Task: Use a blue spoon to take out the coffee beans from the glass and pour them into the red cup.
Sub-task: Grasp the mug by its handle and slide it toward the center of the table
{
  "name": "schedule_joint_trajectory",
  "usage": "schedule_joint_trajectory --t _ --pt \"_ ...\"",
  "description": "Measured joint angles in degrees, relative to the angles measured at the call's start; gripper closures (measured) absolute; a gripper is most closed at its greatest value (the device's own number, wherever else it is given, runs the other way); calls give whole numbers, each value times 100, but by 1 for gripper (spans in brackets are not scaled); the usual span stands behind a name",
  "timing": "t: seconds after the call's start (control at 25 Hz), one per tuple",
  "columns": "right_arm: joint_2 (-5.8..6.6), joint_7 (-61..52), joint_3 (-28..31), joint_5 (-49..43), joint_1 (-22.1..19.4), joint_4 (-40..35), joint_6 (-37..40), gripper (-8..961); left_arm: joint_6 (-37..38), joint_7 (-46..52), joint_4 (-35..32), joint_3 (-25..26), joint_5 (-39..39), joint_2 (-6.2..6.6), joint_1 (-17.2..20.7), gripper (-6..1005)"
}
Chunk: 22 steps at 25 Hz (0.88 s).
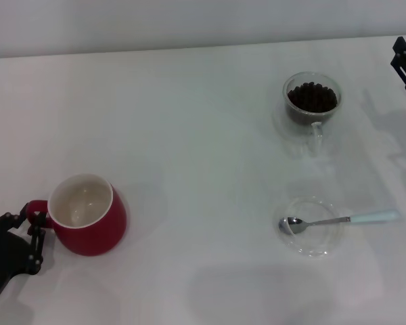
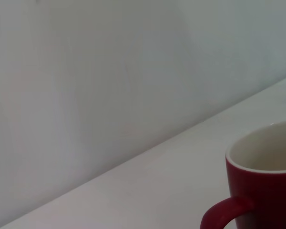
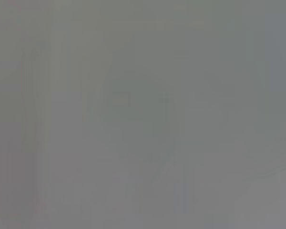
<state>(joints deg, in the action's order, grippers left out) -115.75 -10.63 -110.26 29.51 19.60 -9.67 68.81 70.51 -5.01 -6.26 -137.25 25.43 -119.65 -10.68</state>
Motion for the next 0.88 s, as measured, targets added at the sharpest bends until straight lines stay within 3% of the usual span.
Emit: schedule_joint_trajectory --t 0.04,0.2,0.88 --pt "0 0 -6 -4 0 0 0 128 0 -2 -4 0 8 -2 4 765" --pt "0 -2 -20 -15 -15 0 0 128 -1 -5 -9 -2 20 -5 12 832" --pt "-9 -22 -31 -25 -34 -7 10 128 -27 -18 -160 -3 -21 -17 -29 837"
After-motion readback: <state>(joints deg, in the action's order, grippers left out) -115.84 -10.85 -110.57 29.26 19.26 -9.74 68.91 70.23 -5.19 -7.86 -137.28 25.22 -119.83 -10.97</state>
